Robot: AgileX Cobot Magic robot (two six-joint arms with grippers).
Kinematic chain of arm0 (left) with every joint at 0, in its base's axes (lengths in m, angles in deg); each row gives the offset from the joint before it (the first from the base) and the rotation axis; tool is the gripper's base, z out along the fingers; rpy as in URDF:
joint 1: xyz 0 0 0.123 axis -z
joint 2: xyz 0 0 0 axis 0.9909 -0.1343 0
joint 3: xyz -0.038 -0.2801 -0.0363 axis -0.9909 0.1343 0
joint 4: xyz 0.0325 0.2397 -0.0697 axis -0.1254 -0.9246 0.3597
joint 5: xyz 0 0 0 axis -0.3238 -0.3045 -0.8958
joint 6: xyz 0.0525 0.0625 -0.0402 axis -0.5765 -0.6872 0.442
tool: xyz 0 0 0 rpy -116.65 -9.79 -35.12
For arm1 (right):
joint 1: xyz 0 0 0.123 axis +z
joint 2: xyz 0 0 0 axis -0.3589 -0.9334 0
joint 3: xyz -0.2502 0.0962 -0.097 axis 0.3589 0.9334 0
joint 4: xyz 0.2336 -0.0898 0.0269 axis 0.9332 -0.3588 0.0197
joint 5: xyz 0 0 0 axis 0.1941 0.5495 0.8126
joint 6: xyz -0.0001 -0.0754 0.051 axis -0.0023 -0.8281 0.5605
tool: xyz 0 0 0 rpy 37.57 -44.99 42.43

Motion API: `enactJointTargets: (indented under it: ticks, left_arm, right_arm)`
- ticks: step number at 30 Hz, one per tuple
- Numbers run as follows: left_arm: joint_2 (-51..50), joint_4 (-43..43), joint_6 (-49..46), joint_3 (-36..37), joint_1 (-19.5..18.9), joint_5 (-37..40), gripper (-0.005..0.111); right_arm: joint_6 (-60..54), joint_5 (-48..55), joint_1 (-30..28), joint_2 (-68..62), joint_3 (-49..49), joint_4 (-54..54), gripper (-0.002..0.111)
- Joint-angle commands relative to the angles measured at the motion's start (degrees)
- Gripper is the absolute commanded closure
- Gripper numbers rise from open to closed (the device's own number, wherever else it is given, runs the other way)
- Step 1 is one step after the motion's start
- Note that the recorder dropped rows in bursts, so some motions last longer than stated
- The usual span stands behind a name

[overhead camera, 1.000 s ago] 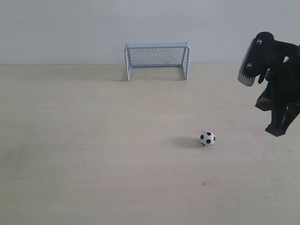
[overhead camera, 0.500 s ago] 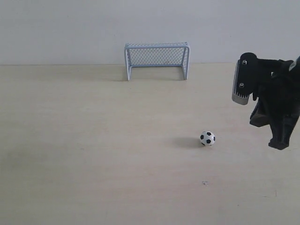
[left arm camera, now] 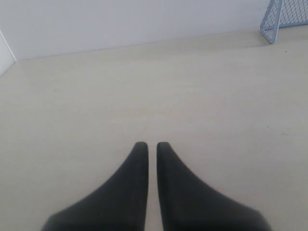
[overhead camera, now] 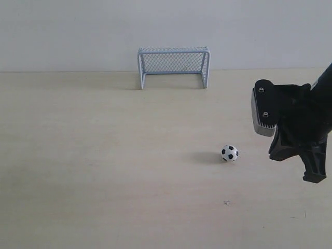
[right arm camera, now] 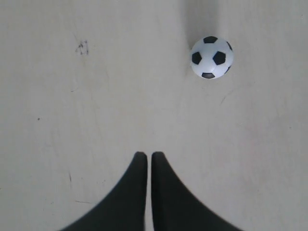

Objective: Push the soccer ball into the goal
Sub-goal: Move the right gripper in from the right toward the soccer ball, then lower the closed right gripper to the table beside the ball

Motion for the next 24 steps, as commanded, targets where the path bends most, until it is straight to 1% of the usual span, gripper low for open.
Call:
enactJointTargets:
  ticks: [1,7,22,24]
  left_arm:
    - [-0.32,-0.01,0.53,-0.24,0.45,-0.19,0.100]
    - [-0.32,-0.01,0.53,-0.24,0.45,-0.19,0.100]
    - [-0.32,-0.01,0.53,-0.24,0.45,-0.19,0.100]
    - [-0.32,-0.01,0.53,-0.24,0.45,-0.19,0.100]
  right_arm:
    - [-0.42,-0.23,0.17,0.02,-0.27,0.35,0.108]
    - [-0.28,-1.79,0.17,0.02,-0.27,1.44,0.108]
    - [-0.01,-1.79,0.17,0.02,-0.27,1.56,0.108]
    - [-0.01,-2.16,0.17,0.02,-0.27,3.27,0.108]
